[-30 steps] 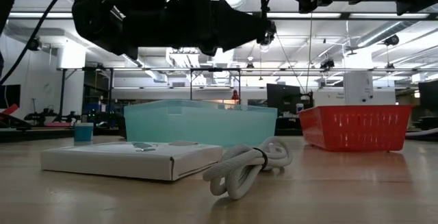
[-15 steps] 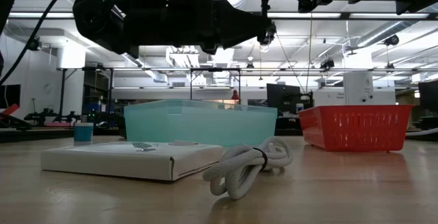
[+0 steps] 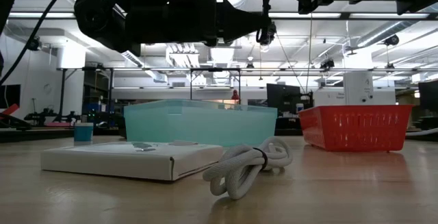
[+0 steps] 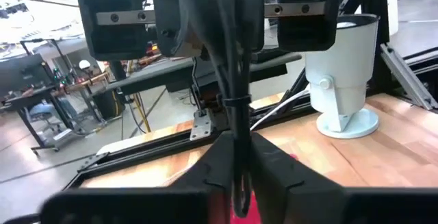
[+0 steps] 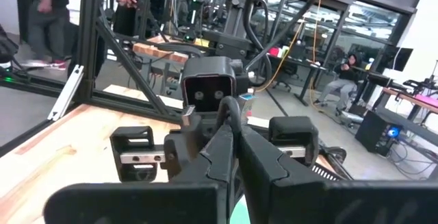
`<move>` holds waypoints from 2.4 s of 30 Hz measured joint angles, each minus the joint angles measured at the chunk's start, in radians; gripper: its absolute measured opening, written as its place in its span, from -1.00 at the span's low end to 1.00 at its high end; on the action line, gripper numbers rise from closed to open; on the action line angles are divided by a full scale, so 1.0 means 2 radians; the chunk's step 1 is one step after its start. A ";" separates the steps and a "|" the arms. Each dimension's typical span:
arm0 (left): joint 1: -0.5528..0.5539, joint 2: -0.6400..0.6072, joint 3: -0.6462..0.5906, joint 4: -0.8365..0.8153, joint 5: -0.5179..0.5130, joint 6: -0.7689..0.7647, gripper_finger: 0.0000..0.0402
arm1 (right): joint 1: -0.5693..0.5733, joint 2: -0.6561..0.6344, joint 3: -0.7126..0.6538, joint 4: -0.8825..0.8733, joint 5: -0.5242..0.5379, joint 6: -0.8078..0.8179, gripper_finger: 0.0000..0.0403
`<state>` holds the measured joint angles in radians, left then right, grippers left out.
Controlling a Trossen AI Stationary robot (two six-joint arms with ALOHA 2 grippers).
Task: Pick and place items into bin
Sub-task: Put the black charger cable into the green bin
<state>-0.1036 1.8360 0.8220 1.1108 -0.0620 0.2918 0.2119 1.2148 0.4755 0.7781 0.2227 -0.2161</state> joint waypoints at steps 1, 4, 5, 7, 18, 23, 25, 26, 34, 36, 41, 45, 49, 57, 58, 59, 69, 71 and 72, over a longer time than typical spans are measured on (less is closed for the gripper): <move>0.000 0.000 0.000 0.000 0.000 0.000 -0.95 | 0.000 0.000 0.000 -0.001 0.000 0.000 -0.96; 0.000 0.000 0.000 0.000 0.000 0.001 -0.95 | 0.000 0.000 0.000 -0.002 0.000 -0.009 -0.94; 0.000 0.000 0.000 -0.001 0.000 0.001 -0.95 | 0.000 0.000 0.000 -0.002 0.000 -0.012 -0.93; 0.000 0.000 -0.001 -0.001 0.000 0.001 -0.95 | 0.000 0.000 0.000 -0.004 0.001 -0.014 -0.88; 0.000 -0.051 -0.016 -0.081 0.000 0.001 -0.95 | 0.000 -0.001 0.000 -0.016 0.056 -0.003 -0.34; -0.002 -0.093 -0.022 -0.160 0.002 -0.012 -0.95 | -0.001 -0.014 0.000 -0.088 0.074 0.015 -0.19; -0.002 -0.102 -0.022 -0.178 0.002 -0.022 -0.95 | 0.000 -0.017 0.000 -0.105 0.074 0.023 -0.16; -0.002 -0.104 -0.022 -0.185 0.002 -0.025 -0.95 | 0.000 -0.017 0.000 -0.108 0.074 0.028 -0.16; -0.002 -0.107 -0.024 -0.195 -0.026 -0.038 -0.95 | 0.000 -0.018 0.000 -0.184 0.072 0.049 -0.15; -0.002 -0.108 -0.025 -0.198 -0.038 -0.039 -0.95 | 0.000 -0.018 0.000 -0.199 0.072 0.063 -0.15; -0.002 -0.117 -0.030 -0.199 -0.053 -0.061 -0.95 | 0.011 -0.035 -0.015 -0.202 0.069 0.077 -0.23; -0.002 -0.135 -0.032 -0.207 -0.053 -0.078 -0.95 | 0.029 -0.083 -0.061 -0.164 0.066 0.062 -0.34; -0.002 -0.150 -0.035 -0.212 -0.058 -0.083 -0.95 | 0.037 -0.136 -0.132 -0.050 0.017 0.027 -0.44; 0.000 -0.170 -0.035 -0.233 -0.099 -0.112 -0.95 | 0.036 -0.194 -0.192 0.031 0.021 -0.038 -0.57; 0.002 -0.172 -0.032 -0.241 -0.105 -0.123 -0.95 | 0.036 -0.198 -0.195 0.031 0.021 -0.040 -0.58; 0.004 -0.175 -0.031 -0.251 -0.106 -0.136 -0.95 | 0.036 -0.201 -0.195 0.032 0.021 -0.041 -0.59; 0.049 -0.180 0.020 -0.451 -0.119 -0.270 -0.95 | 0.036 -0.198 -0.196 0.032 0.021 -0.076 -0.66; 0.059 -0.180 0.033 -0.489 -0.118 -0.297 -0.95 | 0.036 -0.198 -0.193 0.032 0.021 -0.079 -0.66; 0.064 -0.180 0.041 -0.510 -0.117 -0.313 -0.95 | 0.036 -0.198 -0.193 0.033 0.021 -0.080 -0.66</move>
<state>0.0250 1.4765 0.9042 0.0913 -0.2955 -0.3333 0.2832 0.8192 0.0895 0.8443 0.2638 -0.3761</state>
